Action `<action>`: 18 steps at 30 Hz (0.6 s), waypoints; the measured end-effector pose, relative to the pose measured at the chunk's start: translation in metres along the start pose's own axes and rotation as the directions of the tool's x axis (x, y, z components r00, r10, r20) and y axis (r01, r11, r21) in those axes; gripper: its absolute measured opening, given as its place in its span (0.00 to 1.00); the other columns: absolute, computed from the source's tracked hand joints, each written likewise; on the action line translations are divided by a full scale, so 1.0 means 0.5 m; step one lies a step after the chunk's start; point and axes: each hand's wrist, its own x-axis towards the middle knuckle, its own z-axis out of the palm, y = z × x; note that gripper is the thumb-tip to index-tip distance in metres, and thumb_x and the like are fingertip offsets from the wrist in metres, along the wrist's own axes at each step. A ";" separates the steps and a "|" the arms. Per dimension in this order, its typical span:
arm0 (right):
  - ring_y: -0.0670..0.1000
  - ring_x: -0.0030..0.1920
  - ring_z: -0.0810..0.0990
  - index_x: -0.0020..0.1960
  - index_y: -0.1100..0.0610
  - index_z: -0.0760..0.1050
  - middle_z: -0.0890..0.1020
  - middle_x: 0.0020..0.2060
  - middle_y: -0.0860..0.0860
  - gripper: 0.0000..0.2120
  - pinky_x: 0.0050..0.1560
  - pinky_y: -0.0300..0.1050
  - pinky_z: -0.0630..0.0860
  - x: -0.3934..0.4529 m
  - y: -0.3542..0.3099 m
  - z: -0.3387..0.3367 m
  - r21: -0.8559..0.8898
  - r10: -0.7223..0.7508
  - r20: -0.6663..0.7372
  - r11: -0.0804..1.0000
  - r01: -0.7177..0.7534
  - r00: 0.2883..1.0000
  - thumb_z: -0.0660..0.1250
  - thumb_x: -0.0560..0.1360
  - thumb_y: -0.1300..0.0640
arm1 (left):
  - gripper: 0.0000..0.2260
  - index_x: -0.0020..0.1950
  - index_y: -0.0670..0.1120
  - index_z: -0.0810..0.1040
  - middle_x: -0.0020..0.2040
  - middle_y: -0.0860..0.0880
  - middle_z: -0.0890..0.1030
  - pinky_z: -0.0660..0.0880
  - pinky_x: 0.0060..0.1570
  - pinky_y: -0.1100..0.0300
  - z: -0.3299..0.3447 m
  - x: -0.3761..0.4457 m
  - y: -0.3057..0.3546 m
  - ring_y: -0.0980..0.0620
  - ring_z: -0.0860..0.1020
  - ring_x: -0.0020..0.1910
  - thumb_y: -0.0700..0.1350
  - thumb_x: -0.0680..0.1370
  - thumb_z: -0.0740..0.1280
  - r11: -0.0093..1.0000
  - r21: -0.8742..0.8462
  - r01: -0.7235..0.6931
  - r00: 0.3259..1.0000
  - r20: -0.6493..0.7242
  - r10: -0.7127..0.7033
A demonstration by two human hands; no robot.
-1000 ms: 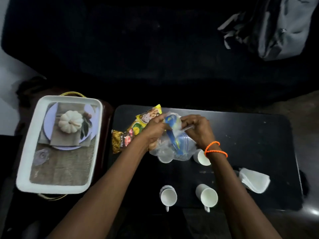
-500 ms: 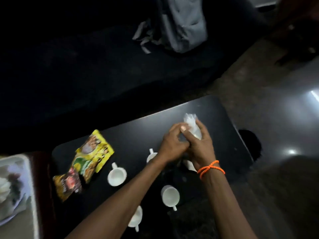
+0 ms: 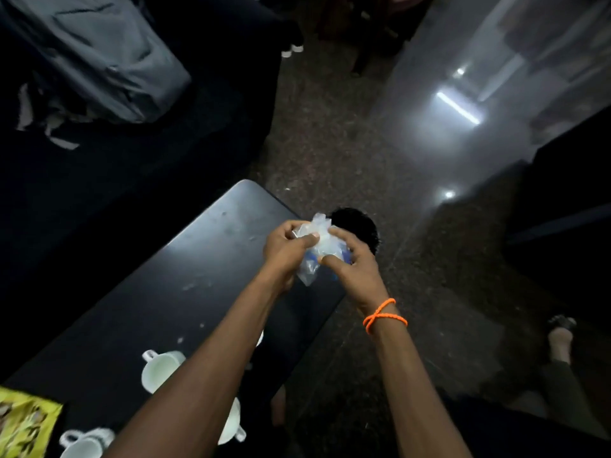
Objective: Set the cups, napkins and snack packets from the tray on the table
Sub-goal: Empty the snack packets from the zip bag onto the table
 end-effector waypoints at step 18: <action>0.68 0.80 0.53 0.83 0.48 0.53 0.55 0.81 0.62 0.51 0.78 0.60 0.61 0.358 0.197 -0.257 -0.912 -0.057 -0.138 0.396 -0.104 0.989 0.79 0.69 0.56 | 0.06 0.56 0.45 0.83 0.49 0.44 0.86 0.81 0.53 0.52 -0.030 0.073 -0.006 0.49 0.86 0.48 0.39 0.81 0.69 0.995 0.046 -0.089 0.993 0.085 0.085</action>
